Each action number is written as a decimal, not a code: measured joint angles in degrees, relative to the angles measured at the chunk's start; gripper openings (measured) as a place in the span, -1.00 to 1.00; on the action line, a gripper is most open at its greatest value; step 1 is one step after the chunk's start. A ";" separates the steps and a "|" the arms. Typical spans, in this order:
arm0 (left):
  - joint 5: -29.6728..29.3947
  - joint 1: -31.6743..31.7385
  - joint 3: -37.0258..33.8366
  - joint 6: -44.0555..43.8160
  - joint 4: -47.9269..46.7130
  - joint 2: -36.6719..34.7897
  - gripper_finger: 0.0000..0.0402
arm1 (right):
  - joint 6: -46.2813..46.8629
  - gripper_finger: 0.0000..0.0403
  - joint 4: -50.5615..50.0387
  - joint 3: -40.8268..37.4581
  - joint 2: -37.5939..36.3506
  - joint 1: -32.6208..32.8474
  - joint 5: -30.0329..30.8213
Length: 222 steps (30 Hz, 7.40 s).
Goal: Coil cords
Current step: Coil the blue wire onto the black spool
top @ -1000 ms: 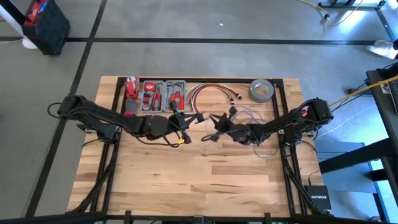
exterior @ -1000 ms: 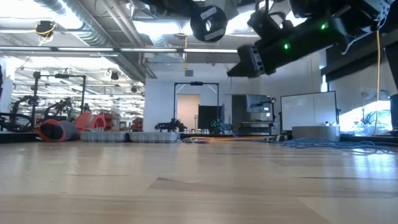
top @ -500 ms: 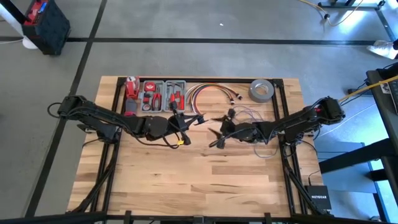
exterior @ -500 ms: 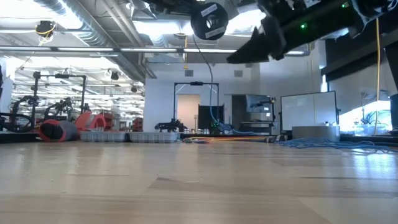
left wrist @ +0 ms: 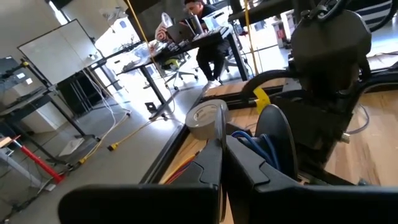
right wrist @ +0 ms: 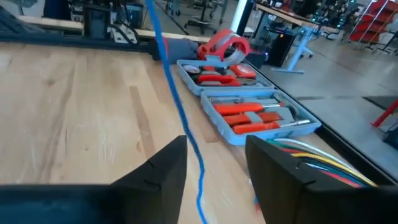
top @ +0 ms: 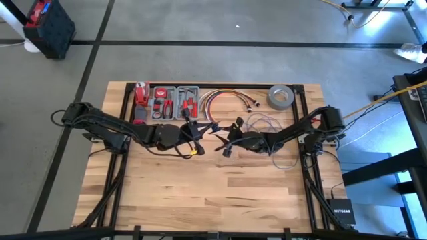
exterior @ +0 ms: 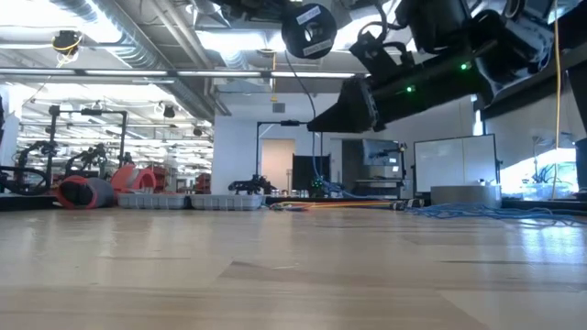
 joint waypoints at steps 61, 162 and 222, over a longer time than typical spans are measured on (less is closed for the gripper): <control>-1.48 4.48 -0.04 4.06 12.68 10.26 -1.00 | 9.41 -1.00 0.87 4.72 -7.04 0.95 -6.75; -4.07 0.37 0.55 3.06 6.14 4.42 -1.00 | -5.46 -0.68 -3.80 2.67 3.73 -4.32 4.05; 2.98 7.82 0.51 -3.89 -5.26 5.53 -1.00 | 16.93 -0.98 -8.73 0.97 -18.45 1.45 -12.46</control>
